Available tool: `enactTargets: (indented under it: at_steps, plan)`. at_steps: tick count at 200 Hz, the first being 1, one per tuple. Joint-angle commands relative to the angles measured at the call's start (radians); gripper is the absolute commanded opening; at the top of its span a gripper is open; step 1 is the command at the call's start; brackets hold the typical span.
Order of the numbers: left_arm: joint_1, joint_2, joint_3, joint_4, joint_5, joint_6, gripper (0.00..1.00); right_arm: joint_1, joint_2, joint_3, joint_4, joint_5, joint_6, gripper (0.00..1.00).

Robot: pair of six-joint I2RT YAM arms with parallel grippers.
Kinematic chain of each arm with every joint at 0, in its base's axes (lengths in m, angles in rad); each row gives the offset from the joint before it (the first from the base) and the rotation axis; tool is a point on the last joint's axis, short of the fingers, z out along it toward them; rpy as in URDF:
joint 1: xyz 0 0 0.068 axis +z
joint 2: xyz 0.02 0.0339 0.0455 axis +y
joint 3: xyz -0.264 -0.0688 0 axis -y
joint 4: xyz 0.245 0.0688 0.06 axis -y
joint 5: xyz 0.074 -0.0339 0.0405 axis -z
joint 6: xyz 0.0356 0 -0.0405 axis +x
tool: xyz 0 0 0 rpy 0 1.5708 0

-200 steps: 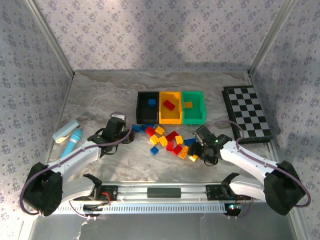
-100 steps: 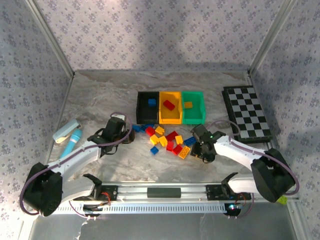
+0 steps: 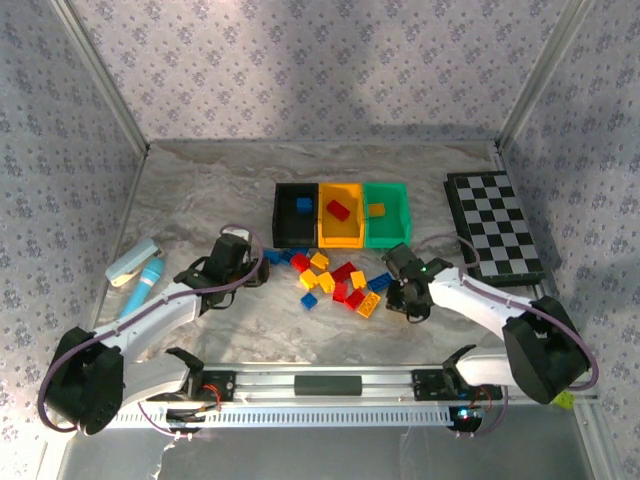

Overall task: Sort the legos into containers by color
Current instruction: Pick up the lego from the bottom-center of the table, then place the lego in the container.

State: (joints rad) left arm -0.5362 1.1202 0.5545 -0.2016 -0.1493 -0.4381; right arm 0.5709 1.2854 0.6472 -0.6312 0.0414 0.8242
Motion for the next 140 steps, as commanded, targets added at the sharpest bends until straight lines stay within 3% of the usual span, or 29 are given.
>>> enactTargets:
  at_steps: [1,40,120,140]
  plan:
    - [0.008,0.000,0.016,0.011,-0.009,-0.008,0.67,-0.011,-0.024,0.083,-0.049,0.033,-0.054,0.31]
    - [0.009,0.006,0.015,0.017,-0.005,-0.008,0.67,-0.078,-0.002,0.225,-0.053,0.017,-0.155,0.31]
    - [0.010,0.022,0.012,0.024,-0.020,0.002,0.67,-0.212,0.424,0.660,0.025,-0.054,-0.341,0.33]
    - [0.009,0.023,0.010,0.022,-0.025,0.006,0.67,-0.226,0.490,0.729,0.025,-0.066,-0.356,0.37]
